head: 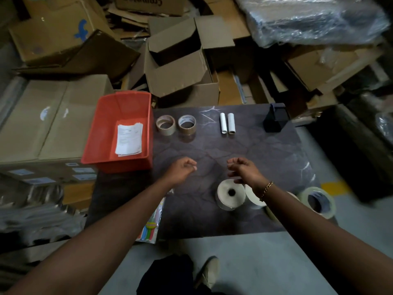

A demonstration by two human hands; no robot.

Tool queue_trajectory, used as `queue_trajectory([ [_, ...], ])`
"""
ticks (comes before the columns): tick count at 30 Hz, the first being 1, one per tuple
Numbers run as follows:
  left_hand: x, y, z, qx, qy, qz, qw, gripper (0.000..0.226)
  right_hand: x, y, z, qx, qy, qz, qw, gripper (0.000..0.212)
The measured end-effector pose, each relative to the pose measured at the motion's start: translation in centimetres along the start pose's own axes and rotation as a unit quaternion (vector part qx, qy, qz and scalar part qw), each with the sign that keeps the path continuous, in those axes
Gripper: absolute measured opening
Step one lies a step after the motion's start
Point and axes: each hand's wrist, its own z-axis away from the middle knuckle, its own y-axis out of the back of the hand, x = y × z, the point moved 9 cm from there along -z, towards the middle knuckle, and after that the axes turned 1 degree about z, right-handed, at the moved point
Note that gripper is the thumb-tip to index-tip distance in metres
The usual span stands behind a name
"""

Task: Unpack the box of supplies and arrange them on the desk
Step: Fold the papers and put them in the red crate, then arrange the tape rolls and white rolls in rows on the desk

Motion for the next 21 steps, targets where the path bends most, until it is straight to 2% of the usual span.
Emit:
queue_trajectory([
  [5,-0.1,4.5,-5.0,0.077,-0.006,-0.124,0.989,0.033,-3.4,-4.2,-4.2,-0.039,0.070,0.130,0.988,0.024],
  [10,0.3,8.7,-11.7,0.097,0.014,-0.201,0.975,0.053,-8.2,-8.6,-11.2,-0.053,0.136,0.300,0.943,0.047],
  [16,0.1,11.4,-19.3,0.070,0.039,-0.308,0.948,0.077,-11.6,-11.6,-20.4,-0.020,0.131,0.362,0.923,0.077],
  [21,-1.7,12.0,-23.1,0.020,0.076,-0.348,0.934,0.102,-12.4,-14.3,-25.6,-0.013,0.151,0.415,0.897,0.101],
])
